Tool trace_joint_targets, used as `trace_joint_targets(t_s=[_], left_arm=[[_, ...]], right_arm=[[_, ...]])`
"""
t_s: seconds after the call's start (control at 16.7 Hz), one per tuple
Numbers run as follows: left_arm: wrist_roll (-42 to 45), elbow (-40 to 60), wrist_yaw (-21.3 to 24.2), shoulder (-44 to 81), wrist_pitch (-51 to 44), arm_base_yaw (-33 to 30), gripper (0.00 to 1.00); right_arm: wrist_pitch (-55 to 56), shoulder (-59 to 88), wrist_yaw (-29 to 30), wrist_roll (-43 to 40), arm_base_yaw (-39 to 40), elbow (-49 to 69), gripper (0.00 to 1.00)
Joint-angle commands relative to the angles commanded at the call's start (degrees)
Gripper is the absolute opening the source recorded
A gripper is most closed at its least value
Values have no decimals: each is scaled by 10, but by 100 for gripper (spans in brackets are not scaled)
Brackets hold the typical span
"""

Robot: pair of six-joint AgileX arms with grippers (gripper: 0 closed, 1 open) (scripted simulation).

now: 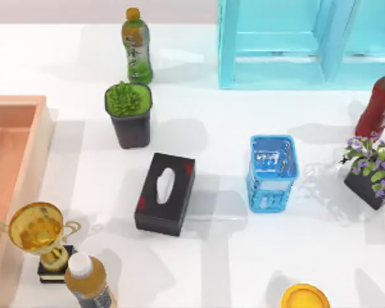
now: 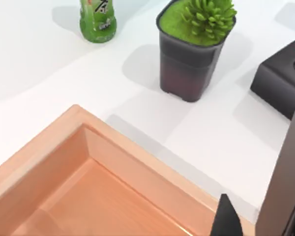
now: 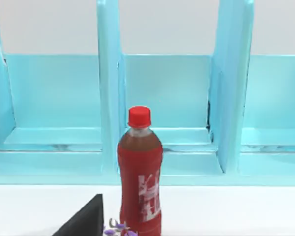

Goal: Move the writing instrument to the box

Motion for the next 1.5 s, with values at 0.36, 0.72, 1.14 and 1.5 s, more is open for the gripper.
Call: trace_joint_targets(t_s=[0.36,0.72,1.14,1.5], left_arm=[[197,10,69,30,-122,66,0],[215,10,76,34,-136,73,0],[149,-38,75,26,-45,40,0],[59,-92,79,19,119,20,0]], right_arm=[[0,0,0,0,0,0,100],[0,0,0,0,0,0,100],[0,0,0,0,0,0,100],[0,0,0,0,0,0,100]])
